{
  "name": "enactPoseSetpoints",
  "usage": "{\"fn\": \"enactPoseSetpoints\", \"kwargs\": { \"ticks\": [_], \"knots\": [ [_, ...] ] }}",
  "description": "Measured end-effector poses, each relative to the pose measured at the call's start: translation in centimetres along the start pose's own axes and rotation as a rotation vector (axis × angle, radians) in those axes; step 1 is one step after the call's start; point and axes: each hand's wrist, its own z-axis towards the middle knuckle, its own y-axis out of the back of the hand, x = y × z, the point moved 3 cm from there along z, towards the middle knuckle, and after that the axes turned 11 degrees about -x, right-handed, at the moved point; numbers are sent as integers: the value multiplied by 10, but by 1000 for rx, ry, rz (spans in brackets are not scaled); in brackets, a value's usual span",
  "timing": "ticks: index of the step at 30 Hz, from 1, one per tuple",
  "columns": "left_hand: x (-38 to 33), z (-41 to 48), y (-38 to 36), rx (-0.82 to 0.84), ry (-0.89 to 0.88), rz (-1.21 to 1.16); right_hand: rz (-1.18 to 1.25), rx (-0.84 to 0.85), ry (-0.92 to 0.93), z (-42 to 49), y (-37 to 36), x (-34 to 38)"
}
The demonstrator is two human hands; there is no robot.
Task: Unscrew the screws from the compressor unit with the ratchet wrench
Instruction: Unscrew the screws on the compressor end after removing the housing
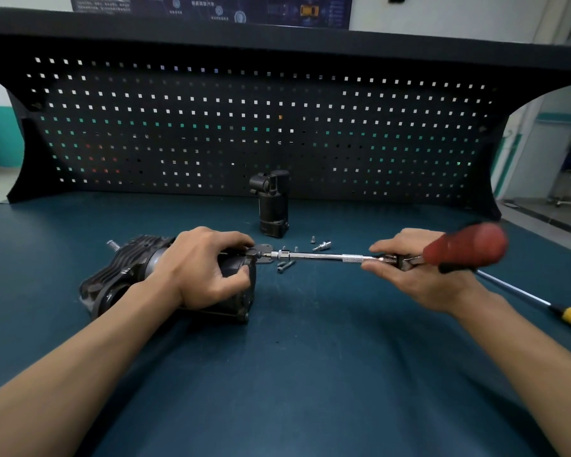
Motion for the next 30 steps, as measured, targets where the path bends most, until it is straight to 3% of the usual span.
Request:
{"fn": "enactPoseSetpoints", "kwargs": {
  "ticks": [4, 7, 12, 17, 19, 25, 30],
  "knots": [
    [0, -1, 0, -22, 1, 7, -2, -121, 66, -3, 2, 3],
    [0, 0, -1, -23, 10, 8, -9, -55, 11, -5, -9, 3],
    [3, 1, -1, -26, 15, 13, 497, 120, -525, -12, -31, -7],
    [2, 1, -2, -34, 4, -1, 690, 214, -1022, -12, -35, -11],
    [1, 0, -2, -36, -1, -1, 790, 324, -1173, -16, -38, -10],
    [-1, 0, 0, -47, -6, -9, 985, 543, -1436, -22, -37, -1],
    [0, 0, 1, -49, -8, -14, 1003, 556, -1457, -22, -38, 1]
  ]
}}
